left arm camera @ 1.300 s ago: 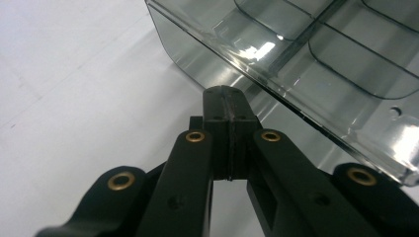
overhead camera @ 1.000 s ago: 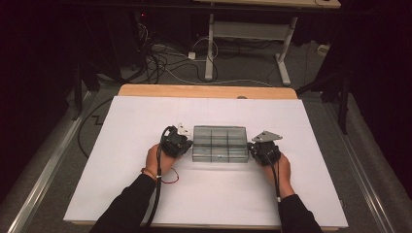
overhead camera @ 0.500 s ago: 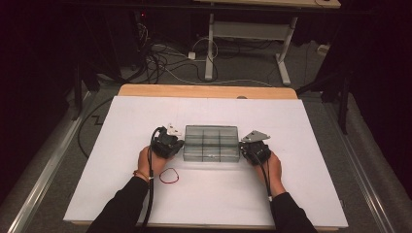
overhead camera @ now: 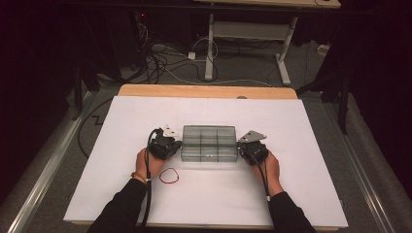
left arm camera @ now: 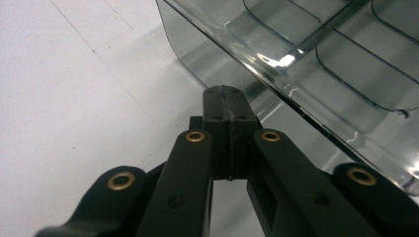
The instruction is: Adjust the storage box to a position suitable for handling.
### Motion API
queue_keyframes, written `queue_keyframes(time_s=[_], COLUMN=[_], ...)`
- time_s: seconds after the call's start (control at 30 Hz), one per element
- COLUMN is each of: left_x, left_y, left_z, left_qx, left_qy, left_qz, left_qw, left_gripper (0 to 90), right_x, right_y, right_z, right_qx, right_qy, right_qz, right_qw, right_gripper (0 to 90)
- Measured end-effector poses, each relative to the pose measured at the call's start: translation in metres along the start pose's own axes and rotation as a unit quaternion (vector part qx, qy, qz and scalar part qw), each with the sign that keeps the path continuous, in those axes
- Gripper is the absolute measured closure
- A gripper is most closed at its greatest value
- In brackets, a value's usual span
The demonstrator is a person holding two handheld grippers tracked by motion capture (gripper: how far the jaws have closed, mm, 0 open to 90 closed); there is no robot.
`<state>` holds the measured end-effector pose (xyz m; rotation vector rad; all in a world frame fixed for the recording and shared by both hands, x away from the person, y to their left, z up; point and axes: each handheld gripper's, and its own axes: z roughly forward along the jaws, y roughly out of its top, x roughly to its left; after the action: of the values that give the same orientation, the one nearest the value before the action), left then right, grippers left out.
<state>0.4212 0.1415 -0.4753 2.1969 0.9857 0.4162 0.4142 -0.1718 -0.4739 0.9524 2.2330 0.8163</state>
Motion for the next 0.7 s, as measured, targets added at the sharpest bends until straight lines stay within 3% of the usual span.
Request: queue_keyframes(time_s=[0.07, 0.2, 0.3, 0.4, 0.5, 0.6, 0.7], left_x=[0.0, 0.0, -0.002, -0.002, -0.002, -0.004, -0.009], left_y=[0.0, -0.003, -0.005, -0.007, -0.01, -0.007, -0.004], left_z=[-0.001, -0.005, -0.011, -0.02, -0.03, -0.041, -0.052], left_qx=[-0.011, -0.027, -0.043, -0.067, -0.085, -0.099, -0.116], left_qy=[0.001, -0.003, 0.007, 0.014, 0.014, 0.01, 0.018], left_qz=[-0.002, 0.0, 0.018, 0.03, 0.038, 0.051, 0.074], left_qw=[0.9999, 0.9996, 0.9989, 0.9972, 0.9956, 0.9937, 0.9903], left_gripper=[88.0, 87.9, 87.8, 87.8, 87.7, 79.8, 76.3], right_x=[0.002, -0.002, -0.004, -0.004, -0.003, -0.004, -0.006], right_y=[0.0, -0.002, -0.003, -0.004, -0.004, -0.003, -0.003], right_z=[0.0, -0.006, -0.012, -0.02, -0.031, -0.04, -0.048], right_qx=[-0.001, -0.021, -0.043, -0.074, -0.099, -0.117, -0.127], right_qy=[-0.007, 0.0, 0.004, 0.011, 0.015, 0.017, 0.023], right_qz=[-0.005, 0.017, 0.034, 0.043, 0.036, 0.024, 0.023], right_qw=[1.0, 0.9996, 0.9985, 0.9963, 0.9944, 0.9928, 0.9914], right_gripper=[90.0, 90.0, 90.0, 90.0, 90.0, 90.0, 88.9])
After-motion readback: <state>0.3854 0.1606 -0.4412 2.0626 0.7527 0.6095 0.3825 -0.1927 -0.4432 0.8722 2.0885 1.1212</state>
